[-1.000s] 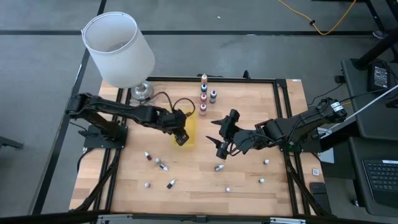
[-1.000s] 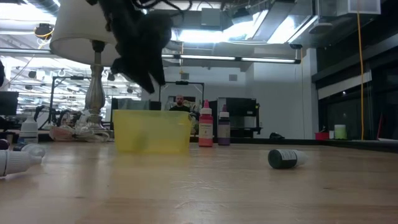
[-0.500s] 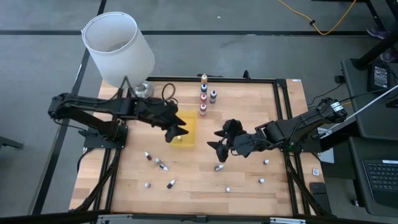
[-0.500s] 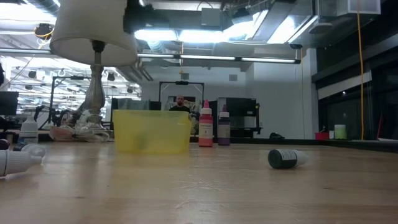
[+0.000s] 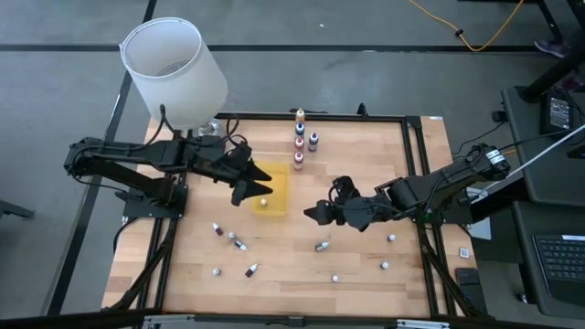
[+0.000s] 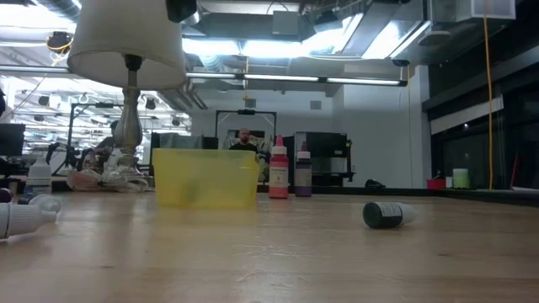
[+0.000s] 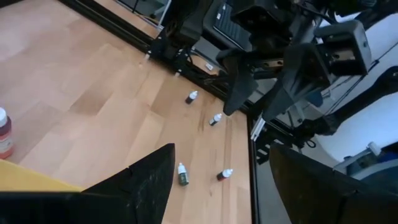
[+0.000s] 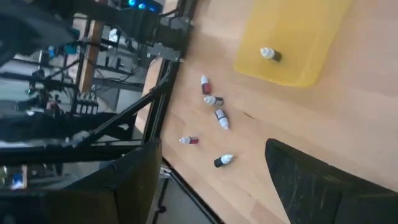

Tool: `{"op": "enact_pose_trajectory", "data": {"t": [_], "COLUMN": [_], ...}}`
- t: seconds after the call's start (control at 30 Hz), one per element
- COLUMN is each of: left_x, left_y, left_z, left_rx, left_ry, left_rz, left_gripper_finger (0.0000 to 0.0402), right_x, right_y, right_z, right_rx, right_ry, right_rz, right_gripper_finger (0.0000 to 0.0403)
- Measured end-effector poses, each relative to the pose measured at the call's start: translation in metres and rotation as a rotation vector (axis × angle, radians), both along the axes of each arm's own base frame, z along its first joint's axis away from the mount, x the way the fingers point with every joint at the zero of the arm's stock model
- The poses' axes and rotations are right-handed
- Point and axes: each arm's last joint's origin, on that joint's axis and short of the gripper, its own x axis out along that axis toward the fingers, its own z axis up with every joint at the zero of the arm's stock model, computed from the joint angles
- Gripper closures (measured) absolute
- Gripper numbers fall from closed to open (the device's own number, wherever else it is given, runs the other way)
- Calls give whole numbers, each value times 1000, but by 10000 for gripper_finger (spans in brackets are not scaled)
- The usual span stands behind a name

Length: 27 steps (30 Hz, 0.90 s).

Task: Pick & Place food coloring
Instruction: Put the small dark green bottle into the yellow bin

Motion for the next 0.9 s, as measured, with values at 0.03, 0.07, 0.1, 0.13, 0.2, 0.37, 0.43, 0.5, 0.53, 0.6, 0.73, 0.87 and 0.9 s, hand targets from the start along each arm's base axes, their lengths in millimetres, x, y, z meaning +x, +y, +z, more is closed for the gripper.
{"op": "enact_pose_trajectory", "data": {"t": [0.03, 0.07, 0.1, 0.13, 0.2, 0.37, 0.43, 0.5, 0.53, 0.6, 0.73, 0.87, 0.9], "left_x": [0, 0, 0, 0, 0, 0, 0, 0, 0, 0, 0, 0, 0], "left_y": [0, 0, 0, 0, -1, -1, -2, -2, -2, -2, -2, -2, -2], "left_z": [0, 0, 0, 0, 0, 0, 0, 0, 0, 0, 0, 0, 0], "left_rx": [5, 11, 18, 23, 30, 34, 27, 25, 24, 22, 18, -13, -22], "left_ry": [-1, -2, -3, -4, -7, -8, -8, -7, -7, -7, -6, -1, 0], "left_rz": [-6, -11, -17, -24, -43, -55, -65, -66, -66, -67, -66, -55, -52], "left_gripper_finger": [148, 148, 148, 148, 148, 148, 148, 148, 148, 148, 148, 148, 148], "right_x": [0, 0, 1, 1, 2, 7, 8, 7, 6, 3, -6, -18, -21], "right_y": [0, 0, 0, 0, -1, -2, -1, -1, 0, -1, -3, -6, -7], "right_z": [0, 0, 1, 2, 2, 12, 20, 31, 37, 47, 66, 84, 87], "right_rx": [13, 18, 20, 12, -21, -82, -116, -158, -183, -221, -289, -340, -358], "right_ry": [-3, -7, -14, -19, -17, -69, -103, -115, -117, -106, -65, -5, 7], "right_rz": [-8, -11, -10, -4, 24, 129, 170, 227, 260, 311, 414, 511, 534], "right_gripper_finger": [116, 116, 116, 116, 116, 116, 116, 116, 116, 116, 116, 116, 116]}}
